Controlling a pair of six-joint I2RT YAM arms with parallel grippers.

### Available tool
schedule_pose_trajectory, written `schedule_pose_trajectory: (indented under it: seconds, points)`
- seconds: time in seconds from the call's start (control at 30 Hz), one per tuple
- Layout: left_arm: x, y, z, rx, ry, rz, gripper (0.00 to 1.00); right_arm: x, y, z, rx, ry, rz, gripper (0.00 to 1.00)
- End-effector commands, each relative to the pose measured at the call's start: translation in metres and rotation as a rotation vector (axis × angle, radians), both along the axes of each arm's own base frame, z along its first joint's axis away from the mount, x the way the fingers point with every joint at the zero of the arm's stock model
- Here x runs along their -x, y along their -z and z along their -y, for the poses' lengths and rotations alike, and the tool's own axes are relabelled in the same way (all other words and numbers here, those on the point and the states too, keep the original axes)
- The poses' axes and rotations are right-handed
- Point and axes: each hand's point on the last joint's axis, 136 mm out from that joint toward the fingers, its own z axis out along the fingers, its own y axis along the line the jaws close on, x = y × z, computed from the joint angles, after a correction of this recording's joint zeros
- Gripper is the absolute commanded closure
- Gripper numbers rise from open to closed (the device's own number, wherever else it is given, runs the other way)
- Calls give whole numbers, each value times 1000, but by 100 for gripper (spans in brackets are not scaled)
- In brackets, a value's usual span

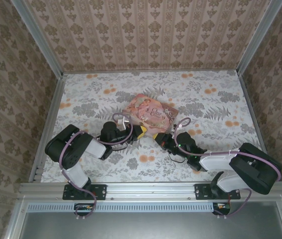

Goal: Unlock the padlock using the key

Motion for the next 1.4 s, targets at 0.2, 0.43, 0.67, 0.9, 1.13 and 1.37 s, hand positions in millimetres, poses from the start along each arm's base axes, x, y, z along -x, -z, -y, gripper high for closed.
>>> schedule_pose_trajectory:
  seconds: [0.2,0.43,0.67,0.9,1.13,1.37]
  points:
    - [-5,-32,4,71,-8,89,100,-10,2,-17,-52,25,-10,100]
    - [-5,-32,4,70,-7,93,100,-12,2,-22,-61,23,-10,100]
    - [-5,-31,4,67,-3,95,100,-13,-2,-22,-55,24,-2,100]
    - [-5,-31,4,67,-1,96,100,-16,-1,-24,-52,27,-2,100]
    - [-3,-30,4,65,2,94,100,-17,-1,-26,-51,25,-1,100]
    - [-2,-32,6,69,6,97,100,-20,1,-28,-47,28,-3,100]
